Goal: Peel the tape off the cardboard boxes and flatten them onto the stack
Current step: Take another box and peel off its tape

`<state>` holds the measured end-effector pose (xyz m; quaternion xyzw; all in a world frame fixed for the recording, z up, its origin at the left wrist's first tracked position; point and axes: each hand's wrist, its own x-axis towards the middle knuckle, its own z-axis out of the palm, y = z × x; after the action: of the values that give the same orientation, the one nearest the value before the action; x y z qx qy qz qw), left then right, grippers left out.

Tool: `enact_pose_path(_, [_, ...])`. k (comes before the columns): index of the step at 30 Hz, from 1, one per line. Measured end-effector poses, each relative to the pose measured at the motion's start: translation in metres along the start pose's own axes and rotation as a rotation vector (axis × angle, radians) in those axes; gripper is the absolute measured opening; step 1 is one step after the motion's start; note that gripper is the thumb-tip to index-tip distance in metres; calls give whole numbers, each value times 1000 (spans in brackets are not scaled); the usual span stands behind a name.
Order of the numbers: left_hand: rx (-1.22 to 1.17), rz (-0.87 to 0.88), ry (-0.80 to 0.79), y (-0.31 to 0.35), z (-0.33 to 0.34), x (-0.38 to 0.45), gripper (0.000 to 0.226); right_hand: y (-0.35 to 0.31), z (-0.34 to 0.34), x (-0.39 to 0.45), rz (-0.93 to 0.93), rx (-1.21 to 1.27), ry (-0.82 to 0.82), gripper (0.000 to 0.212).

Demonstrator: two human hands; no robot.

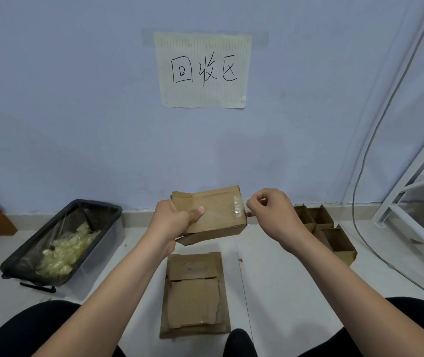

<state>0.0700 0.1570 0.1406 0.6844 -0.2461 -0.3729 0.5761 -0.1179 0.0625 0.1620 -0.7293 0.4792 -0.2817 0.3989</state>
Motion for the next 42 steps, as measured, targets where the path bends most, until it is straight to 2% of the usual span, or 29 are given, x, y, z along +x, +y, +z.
enact_pose_path(6, [6, -14, -31, 2, -2, 2, 15, -2, -11, 2, 66, 117, -122, 21])
enact_pose_path(10, [58, 6, -43, -2, 2, 0, 14, -1, -12, 0, 25, 104, -87, 8])
enact_pose_path(11, [78, 13, -44, -3, 3, 1, 13, 0, -10, -1, -7, 99, -81, 12])
enact_pose_path(12, [100, 17, -42, -4, 3, 1, 17, 0, -9, -1, -39, 106, -92, 19])
enact_pose_path(14, [145, 37, -39, -3, 5, -1, 45, -1, -6, -3, -103, 56, -130, 29])
enact_pose_path(15, [181, 43, -38, -4, 5, -1, 58, 0, -4, -3, -137, -27, -137, 30])
enact_pose_path(16, [215, 58, -35, -4, 6, 0, 59, 0, -3, -3, -170, -126, -142, 31])
enact_pose_path(18, [268, 101, -39, -4, 7, -2, 47, 2, 0, -4, -216, -273, -162, 27])
enact_pose_path(20, [292, 135, -34, -5, 6, -3, 45, 5, 2, -4, -227, -318, -183, 17])
enact_pose_path(27, [344, 130, -42, -9, 4, 4, 44, 13, 15, -1, -165, -349, -218, 24])
enact_pose_path(31, [461, 153, -19, -8, 3, 2, 27, 15, 19, 1, -125, -268, -195, 13])
enact_pose_path(32, [544, 165, 26, -6, 3, 0, 36, 15, 19, 1, -120, -239, -199, 11])
enact_pose_path(35, [1017, 335, 144, -6, 3, -1, 112, 16, 21, -1, -127, -205, -211, 6])
enact_pose_path(36, [1187, 447, 71, -7, 3, 0, 126, 15, 22, -2, -137, -198, -221, 7])
enact_pose_path(37, [1310, 542, -78, -9, 5, -1, 131, 15, 23, -3, -151, -185, -240, 9])
enact_pose_path(39, [1357, 572, -387, -16, 12, -1, 125, 12, 25, -5, -181, -133, -293, 11])
enact_pose_path(40, [1342, 547, -466, -20, 14, -2, 119, 11, 26, -7, -189, -101, -319, 11])
enact_pose_path(42, [1299, 539, -500, -23, 16, -3, 107, 10, 26, -9, -186, -45, -347, 8])
